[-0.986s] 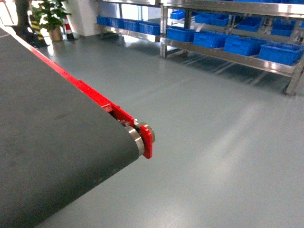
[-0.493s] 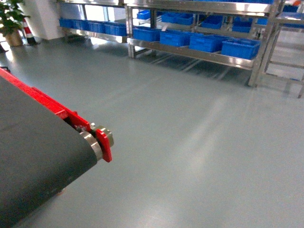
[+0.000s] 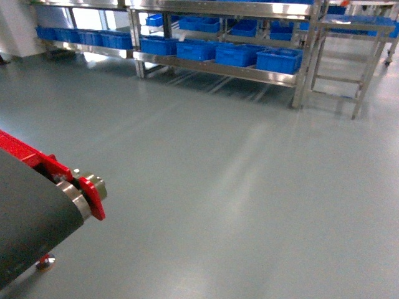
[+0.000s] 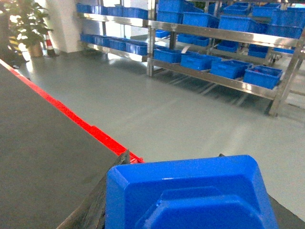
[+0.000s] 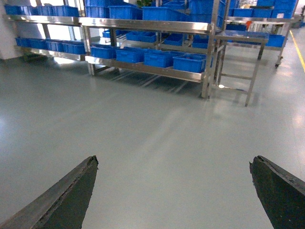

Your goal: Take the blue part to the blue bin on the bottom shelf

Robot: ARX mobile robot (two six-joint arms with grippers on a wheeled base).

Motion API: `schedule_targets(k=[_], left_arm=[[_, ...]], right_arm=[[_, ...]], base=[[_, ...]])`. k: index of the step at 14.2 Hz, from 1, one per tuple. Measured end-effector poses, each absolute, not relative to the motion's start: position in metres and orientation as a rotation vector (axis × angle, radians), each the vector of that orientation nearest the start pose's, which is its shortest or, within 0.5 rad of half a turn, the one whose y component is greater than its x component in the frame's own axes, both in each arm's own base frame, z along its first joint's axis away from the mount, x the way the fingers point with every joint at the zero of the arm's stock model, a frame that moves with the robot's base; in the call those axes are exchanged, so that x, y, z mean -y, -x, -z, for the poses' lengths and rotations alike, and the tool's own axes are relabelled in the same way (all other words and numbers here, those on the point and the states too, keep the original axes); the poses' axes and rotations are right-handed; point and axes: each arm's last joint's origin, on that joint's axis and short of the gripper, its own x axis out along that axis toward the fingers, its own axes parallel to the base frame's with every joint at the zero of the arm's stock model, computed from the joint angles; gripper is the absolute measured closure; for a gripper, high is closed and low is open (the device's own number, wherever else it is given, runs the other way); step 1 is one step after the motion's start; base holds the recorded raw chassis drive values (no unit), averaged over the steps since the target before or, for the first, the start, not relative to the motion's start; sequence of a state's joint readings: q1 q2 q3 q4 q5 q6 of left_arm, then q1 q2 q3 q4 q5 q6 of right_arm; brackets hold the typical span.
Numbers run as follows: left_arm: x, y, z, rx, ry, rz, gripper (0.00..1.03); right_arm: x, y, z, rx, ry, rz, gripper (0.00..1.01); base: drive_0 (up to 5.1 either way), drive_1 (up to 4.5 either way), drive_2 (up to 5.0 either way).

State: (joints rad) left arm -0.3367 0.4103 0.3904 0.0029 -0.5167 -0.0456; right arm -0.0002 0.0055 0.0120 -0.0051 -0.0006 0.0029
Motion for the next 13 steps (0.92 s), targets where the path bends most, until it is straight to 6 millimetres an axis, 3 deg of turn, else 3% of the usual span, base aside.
schedule_targets(k=[13], left_arm=[[0.0252, -0.1152, -0.2623, -0.012, 0.038, -0.180, 0.59]], right_arm=[[0.0000, -0.0973, -0.1665, 0.001, -0.003, 0.000, 0.03]], base=[[-1.6, -1.62, -1.6]])
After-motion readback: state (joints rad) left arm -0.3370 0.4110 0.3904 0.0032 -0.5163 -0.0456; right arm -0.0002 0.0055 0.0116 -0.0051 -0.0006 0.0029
